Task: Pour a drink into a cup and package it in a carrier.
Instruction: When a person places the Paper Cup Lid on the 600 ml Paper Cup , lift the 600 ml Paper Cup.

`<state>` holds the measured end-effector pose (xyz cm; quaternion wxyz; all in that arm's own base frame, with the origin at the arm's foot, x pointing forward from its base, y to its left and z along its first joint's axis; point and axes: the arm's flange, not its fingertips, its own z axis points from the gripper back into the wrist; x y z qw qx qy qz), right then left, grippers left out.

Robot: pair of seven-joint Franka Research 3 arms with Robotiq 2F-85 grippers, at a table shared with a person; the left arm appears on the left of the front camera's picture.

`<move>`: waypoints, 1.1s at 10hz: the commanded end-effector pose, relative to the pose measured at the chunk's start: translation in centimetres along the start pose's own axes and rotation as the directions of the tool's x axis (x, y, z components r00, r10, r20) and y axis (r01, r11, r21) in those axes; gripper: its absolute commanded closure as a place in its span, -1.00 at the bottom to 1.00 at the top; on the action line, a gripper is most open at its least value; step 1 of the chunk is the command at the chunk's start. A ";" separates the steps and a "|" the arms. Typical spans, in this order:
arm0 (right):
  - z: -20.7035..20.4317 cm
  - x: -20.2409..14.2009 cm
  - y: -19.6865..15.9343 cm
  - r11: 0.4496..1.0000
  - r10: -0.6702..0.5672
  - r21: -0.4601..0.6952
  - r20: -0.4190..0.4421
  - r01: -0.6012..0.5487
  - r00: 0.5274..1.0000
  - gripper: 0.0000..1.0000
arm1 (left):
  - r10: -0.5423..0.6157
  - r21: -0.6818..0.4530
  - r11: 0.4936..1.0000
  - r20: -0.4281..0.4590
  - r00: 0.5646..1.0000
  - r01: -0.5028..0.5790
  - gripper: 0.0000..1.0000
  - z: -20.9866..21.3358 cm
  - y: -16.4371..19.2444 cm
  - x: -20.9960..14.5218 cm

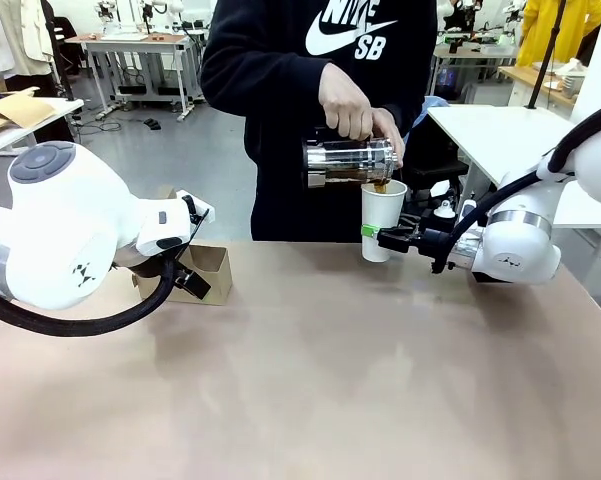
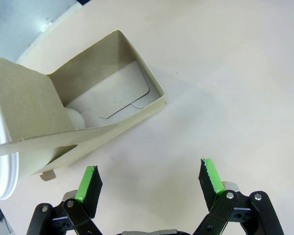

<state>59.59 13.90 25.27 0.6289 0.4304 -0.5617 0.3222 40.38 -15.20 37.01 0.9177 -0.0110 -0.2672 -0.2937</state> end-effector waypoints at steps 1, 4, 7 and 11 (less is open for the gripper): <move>-0.1 0.2 0.1 1.000 0.002 0.001 0.001 -0.002 1.000 -0.60 | 0.000 -0.002 1.000 0.001 1.000 0.000 -1.00 0.0 0.0 0.0; -0.1 0.2 0.1 1.000 0.002 0.001 0.001 -0.002 1.000 -0.60 | 0.000 -0.002 1.000 0.001 1.000 0.000 -1.00 0.0 0.0 0.0; -0.1 0.2 0.1 1.000 0.002 0.001 0.001 -0.002 1.000 -0.60 | 0.000 -0.002 1.000 0.001 1.000 0.000 -1.00 0.0 0.0 0.0; -0.1 0.2 0.1 1.000 0.002 0.001 0.001 -0.002 1.000 -0.60 | 0.000 -0.002 1.000 0.001 1.000 0.000 -1.00 0.0 0.0 0.0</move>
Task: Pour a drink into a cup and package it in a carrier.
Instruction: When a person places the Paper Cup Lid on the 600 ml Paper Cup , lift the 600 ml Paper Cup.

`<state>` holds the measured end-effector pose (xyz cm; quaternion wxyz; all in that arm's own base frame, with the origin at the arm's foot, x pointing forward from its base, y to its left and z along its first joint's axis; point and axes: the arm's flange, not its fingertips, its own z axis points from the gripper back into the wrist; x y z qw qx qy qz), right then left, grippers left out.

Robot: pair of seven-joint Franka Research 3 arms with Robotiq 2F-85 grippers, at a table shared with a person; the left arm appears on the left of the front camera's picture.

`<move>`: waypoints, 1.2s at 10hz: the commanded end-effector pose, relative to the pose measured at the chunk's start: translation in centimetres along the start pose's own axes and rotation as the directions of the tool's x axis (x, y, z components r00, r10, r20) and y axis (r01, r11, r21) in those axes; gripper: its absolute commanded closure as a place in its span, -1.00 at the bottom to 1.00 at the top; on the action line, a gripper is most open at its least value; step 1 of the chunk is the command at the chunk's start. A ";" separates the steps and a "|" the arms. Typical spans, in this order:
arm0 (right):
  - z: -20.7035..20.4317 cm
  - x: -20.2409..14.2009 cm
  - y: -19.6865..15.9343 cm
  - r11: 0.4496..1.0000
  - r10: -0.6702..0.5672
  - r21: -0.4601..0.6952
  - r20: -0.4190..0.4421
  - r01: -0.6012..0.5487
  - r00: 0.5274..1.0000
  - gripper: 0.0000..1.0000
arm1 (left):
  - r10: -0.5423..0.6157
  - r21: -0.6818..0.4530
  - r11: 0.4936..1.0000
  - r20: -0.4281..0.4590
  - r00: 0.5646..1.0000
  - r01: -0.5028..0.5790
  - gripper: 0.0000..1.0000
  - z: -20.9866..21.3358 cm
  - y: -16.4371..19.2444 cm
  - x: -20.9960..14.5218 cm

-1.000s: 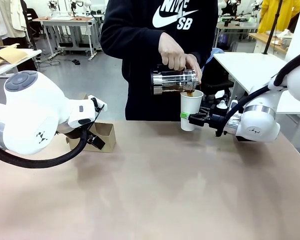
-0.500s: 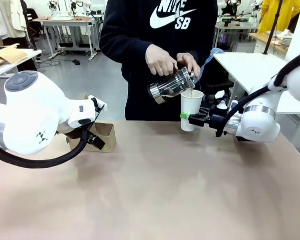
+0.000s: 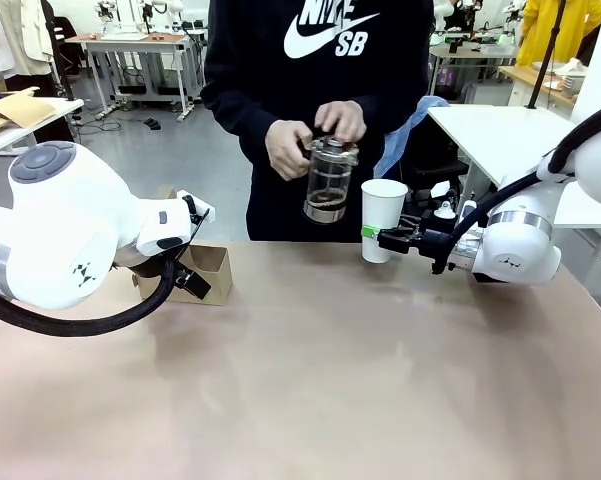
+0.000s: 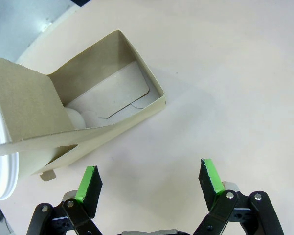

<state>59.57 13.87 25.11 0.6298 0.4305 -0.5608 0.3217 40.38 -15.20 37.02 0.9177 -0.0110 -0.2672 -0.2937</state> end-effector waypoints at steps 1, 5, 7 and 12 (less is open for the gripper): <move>-0.2 0.3 0.1 1.000 0.004 0.002 0.003 -0.004 1.000 -0.60 | 0.000 -0.002 1.000 0.001 1.000 0.000 -1.00 0.0 0.0 0.0; -0.2 0.3 0.1 1.000 0.004 0.002 0.003 -0.004 1.000 -0.60 | 0.000 -0.002 1.000 0.001 1.000 0.000 -1.00 0.0 0.0 0.0; -0.2 0.3 0.1 1.000 0.004 0.002 0.003 -0.004 1.000 -0.60 | 0.000 -0.002 1.000 0.001 1.000 0.000 -1.00 0.0 0.0 0.0; -0.2 0.3 0.1 1.000 0.004 0.002 0.003 -0.004 1.000 -0.60 | 0.000 -0.002 1.000 0.001 1.000 0.000 -1.00 0.0 0.0 0.0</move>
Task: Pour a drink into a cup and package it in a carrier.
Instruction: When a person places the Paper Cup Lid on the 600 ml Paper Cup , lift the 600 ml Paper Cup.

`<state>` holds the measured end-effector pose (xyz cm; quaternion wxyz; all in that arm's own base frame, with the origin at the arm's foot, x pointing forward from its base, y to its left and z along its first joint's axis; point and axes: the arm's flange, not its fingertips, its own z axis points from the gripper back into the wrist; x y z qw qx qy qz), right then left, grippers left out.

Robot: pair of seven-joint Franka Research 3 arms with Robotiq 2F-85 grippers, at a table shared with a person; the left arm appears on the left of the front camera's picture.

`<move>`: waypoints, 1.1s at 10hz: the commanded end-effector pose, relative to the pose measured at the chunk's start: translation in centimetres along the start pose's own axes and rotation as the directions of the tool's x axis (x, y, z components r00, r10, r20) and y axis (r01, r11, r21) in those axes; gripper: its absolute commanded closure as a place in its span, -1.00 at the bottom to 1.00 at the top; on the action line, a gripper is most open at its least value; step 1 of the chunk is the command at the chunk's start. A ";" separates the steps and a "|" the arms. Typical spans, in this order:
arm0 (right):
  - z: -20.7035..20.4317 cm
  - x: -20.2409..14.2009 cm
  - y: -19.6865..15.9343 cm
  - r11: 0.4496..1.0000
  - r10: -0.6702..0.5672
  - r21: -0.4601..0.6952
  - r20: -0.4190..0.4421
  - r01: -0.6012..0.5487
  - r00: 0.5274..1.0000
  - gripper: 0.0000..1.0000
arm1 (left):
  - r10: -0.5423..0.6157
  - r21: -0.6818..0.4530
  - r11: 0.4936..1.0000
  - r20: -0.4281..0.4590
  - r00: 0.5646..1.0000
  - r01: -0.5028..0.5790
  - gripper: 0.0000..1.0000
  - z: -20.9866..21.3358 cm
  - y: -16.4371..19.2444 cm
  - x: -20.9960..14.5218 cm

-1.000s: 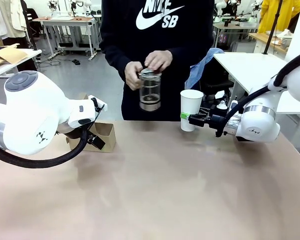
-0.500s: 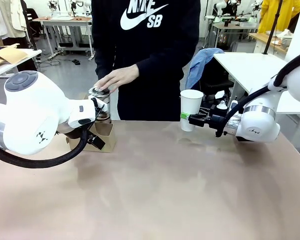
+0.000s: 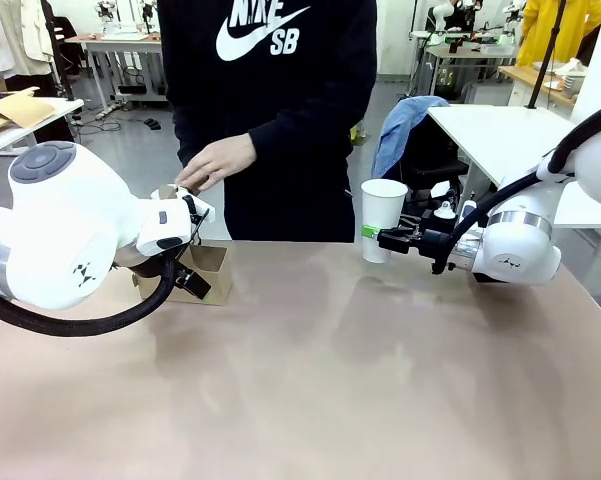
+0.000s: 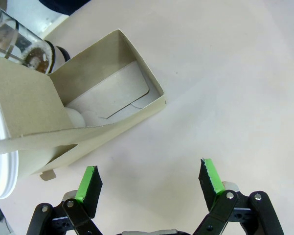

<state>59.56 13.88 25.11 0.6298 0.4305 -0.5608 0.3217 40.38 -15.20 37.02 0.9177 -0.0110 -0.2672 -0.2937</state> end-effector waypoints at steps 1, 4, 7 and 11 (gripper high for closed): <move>-0.2 0.3 0.1 1.000 0.004 0.002 0.003 -0.004 1.000 -0.60 | 0.000 -0.002 1.000 0.001 1.000 0.000 -1.00 0.0 0.0 0.0; -0.2 0.3 0.1 1.000 0.004 0.002 0.003 -0.004 1.000 -0.60 | 0.000 -0.002 1.000 0.001 1.000 0.000 -1.00 0.0 0.0 0.0; -0.2 0.3 0.1 1.000 0.004 0.002 0.003 -0.004 1.000 -0.60 | 0.000 -0.002 1.000 0.001 1.000 0.000 -1.00 0.0 0.0 0.0; -0.2 0.3 0.1 1.000 0.004 0.002 0.003 -0.004 1.000 -0.60 | 0.000 -0.002 1.000 0.001 1.000 0.000 -1.00 0.0 0.0 0.0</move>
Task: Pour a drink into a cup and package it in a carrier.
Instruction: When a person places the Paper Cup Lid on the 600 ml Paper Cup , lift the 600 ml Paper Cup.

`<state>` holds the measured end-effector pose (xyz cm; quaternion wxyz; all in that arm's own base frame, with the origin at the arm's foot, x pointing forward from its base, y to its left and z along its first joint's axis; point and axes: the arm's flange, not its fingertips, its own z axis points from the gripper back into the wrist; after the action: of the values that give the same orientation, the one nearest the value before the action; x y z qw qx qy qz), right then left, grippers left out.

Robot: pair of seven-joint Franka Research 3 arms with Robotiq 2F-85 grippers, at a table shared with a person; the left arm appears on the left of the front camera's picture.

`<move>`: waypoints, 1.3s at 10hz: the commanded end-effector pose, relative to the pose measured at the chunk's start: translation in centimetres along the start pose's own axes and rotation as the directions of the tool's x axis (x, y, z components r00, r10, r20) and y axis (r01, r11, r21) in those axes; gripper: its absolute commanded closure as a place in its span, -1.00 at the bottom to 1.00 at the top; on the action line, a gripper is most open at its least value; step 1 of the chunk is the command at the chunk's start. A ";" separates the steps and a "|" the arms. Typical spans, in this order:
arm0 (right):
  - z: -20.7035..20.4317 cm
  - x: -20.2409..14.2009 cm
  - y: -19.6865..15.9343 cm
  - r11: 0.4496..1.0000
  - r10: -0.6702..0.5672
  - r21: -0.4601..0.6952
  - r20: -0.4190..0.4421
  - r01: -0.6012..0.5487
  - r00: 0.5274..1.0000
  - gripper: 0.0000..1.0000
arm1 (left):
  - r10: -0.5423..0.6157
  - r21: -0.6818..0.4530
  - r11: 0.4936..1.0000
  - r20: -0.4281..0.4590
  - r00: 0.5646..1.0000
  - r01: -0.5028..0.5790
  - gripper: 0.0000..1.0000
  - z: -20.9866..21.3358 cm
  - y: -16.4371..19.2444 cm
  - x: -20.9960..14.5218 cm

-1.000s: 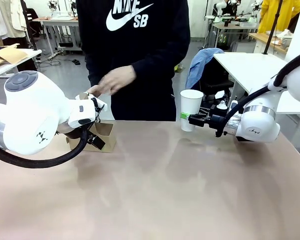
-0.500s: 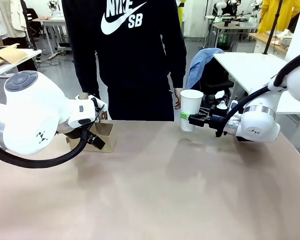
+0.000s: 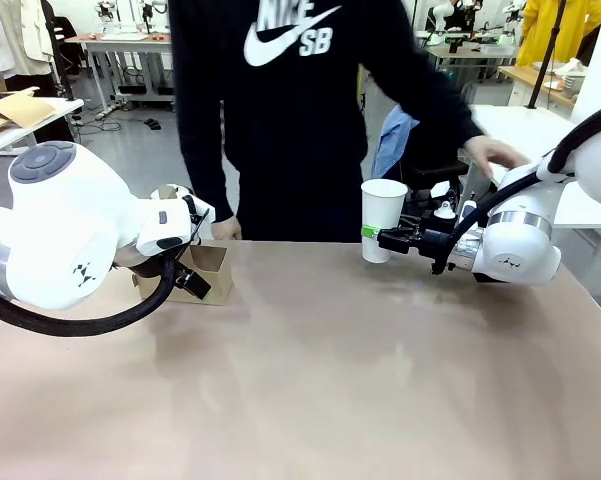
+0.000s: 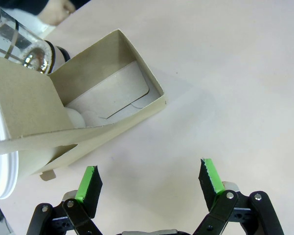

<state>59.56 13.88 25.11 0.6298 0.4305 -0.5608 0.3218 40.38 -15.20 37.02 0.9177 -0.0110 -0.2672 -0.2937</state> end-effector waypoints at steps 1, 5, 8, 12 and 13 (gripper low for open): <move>-0.2 0.3 0.1 1.000 0.004 0.002 0.003 -0.004 1.000 -0.60 | 0.000 -0.002 1.000 0.001 1.000 0.000 -1.00 0.0 0.0 0.0; -0.2 0.3 0.1 1.000 0.004 0.002 0.003 -0.004 1.000 -0.60 | 0.000 -0.002 1.000 0.001 1.000 0.000 -1.00 0.0 0.0 0.0; -0.2 0.3 0.1 1.000 0.004 0.002 0.003 -0.004 1.000 -0.60 | 0.000 -0.002 1.000 0.001 1.000 0.000 -1.00 0.0 0.0 0.0; -0.2 0.3 0.1 1.000 0.004 0.002 0.003 -0.004 1.000 -0.60 | 0.000 -0.002 1.000 0.001 1.000 0.000 -1.00 0.0 0.0 0.0; -0.2 0.3 0.1 1.000 0.004 0.002 0.003 -0.004 1.000 -0.60 | 0.000 -0.002 1.000 0.001 1.000 0.000 -1.00 0.0 0.0 0.0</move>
<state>59.56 13.88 25.11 0.6298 0.4305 -0.5608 0.3218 40.38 -15.20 37.02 0.9177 -0.0110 -0.2672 -0.2937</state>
